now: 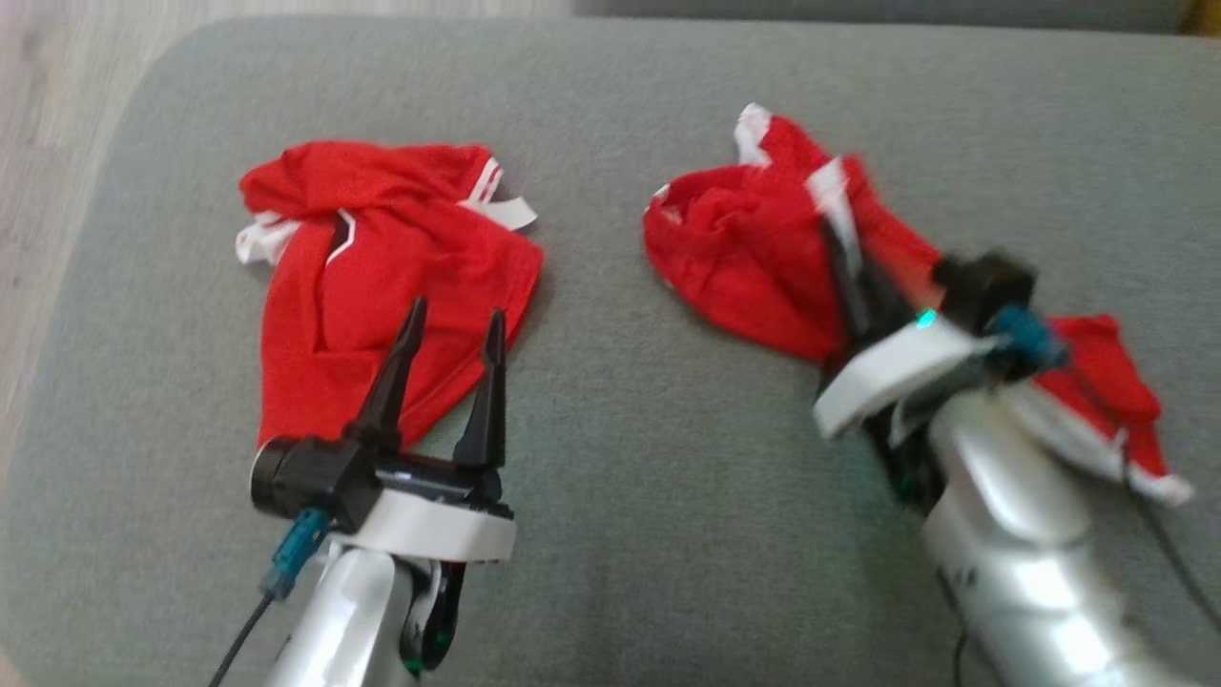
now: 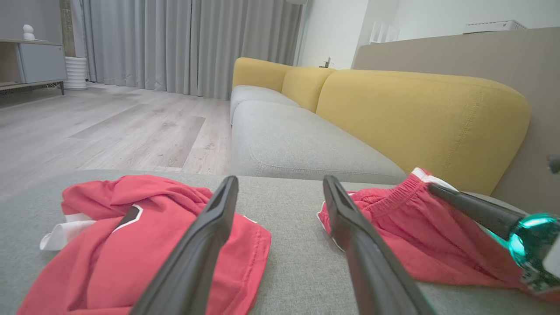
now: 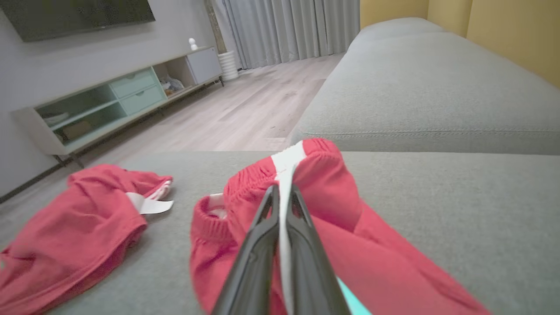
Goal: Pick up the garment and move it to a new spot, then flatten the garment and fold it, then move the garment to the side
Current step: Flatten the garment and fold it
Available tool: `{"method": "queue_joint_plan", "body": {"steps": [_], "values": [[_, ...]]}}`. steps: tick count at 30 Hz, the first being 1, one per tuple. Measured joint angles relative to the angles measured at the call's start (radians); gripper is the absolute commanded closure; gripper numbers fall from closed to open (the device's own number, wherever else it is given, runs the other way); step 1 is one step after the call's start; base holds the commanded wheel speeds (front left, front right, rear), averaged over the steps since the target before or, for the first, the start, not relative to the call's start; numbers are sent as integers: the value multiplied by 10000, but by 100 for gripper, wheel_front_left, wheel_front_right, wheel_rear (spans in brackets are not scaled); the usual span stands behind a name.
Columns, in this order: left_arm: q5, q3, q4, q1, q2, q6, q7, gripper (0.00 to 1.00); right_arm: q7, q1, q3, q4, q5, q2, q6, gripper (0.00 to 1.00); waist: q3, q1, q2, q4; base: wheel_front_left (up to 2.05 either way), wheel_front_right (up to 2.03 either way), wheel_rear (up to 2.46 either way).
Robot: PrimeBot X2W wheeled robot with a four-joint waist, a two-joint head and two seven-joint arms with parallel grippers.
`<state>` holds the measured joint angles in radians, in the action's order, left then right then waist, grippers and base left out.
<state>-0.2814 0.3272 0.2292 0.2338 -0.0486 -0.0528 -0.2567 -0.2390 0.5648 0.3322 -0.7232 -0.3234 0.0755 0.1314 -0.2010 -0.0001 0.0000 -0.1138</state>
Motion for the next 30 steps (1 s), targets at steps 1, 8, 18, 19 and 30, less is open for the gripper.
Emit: {"method": "queue_joint_plan", "body": {"steps": [1, 8, 18, 19, 30], "values": [[10, -35, 4, -76, -2, 0, 0, 0, -4, -272, 255, 247, -163, 2, 0, 100, 96, 0, 0, 70, 0, 0, 0], [94, -82, 67, -407, -2, 0, 0, 0, -13, -1706, 1530, 1730, -905, 265, 0, 100, 765, -1, 0, 491, 0, 0, 0], [96, -104, 130, -795, -2, -2, 0, 0, 278, -2797, 2752, 2454, -895, 418, 0, 100, 1327, -2, 0, 687, 0, 0, 0], [96, -102, 136, -795, -4, -2, 0, 0, 295, -2868, 2836, 2454, -869, 418, 0, 100, 1356, -1, 0, 684, 0, 0, 0], [98, -100, 151, -936, -4, 0, 0, 0, 272, -2922, 3693, 1923, 341, 330, 0, 0, 1595, 0, 0, 667, 0, 0, 0]]}}
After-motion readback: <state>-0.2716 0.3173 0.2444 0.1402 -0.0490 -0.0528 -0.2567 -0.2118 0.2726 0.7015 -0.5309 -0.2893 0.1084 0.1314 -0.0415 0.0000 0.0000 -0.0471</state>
